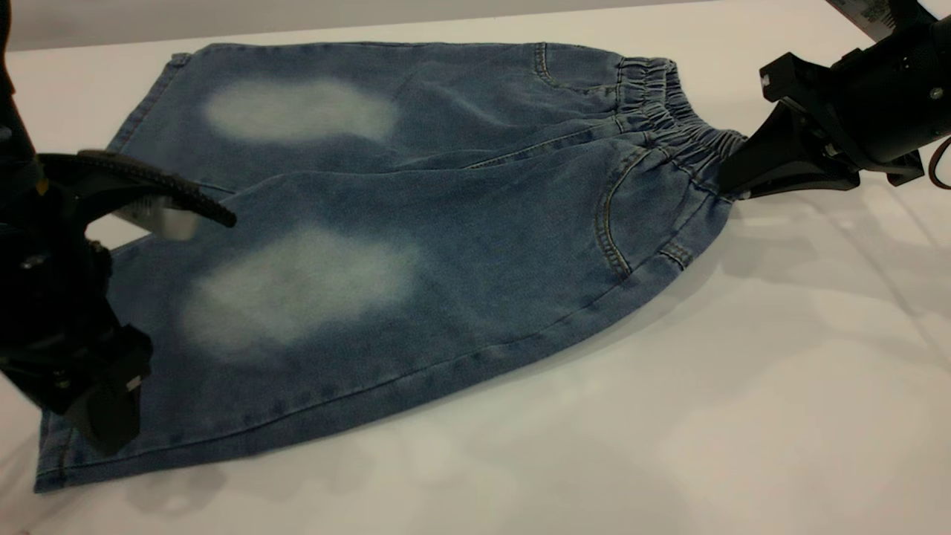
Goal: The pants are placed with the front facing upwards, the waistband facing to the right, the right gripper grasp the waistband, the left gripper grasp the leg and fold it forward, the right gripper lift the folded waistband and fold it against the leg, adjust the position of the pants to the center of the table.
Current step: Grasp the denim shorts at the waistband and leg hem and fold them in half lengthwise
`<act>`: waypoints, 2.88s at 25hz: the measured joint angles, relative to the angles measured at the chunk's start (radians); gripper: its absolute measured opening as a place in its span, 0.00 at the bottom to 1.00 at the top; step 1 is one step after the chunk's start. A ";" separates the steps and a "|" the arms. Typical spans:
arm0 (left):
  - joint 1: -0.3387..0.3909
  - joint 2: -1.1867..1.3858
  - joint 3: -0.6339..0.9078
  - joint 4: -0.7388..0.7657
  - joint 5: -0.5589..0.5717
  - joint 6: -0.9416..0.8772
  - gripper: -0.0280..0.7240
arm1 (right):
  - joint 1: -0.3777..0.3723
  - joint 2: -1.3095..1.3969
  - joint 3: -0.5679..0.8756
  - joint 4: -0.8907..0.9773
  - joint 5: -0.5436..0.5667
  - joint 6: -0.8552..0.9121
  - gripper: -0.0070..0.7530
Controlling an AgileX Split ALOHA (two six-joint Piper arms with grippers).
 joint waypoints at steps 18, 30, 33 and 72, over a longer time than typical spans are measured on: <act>0.000 0.002 0.086 0.121 -0.119 -0.152 0.70 | 0.000 0.000 0.000 -0.001 0.000 0.000 0.05; 0.000 0.112 0.084 0.245 -0.154 -0.300 0.70 | 0.000 0.000 0.000 -0.006 0.000 0.000 0.05; 0.000 0.114 0.084 0.244 -0.156 -0.300 0.70 | 0.000 0.000 0.000 -0.006 0.000 0.000 0.05; 0.000 0.114 0.084 0.242 -0.201 -0.298 0.65 | 0.000 0.000 0.000 -0.007 0.001 0.000 0.06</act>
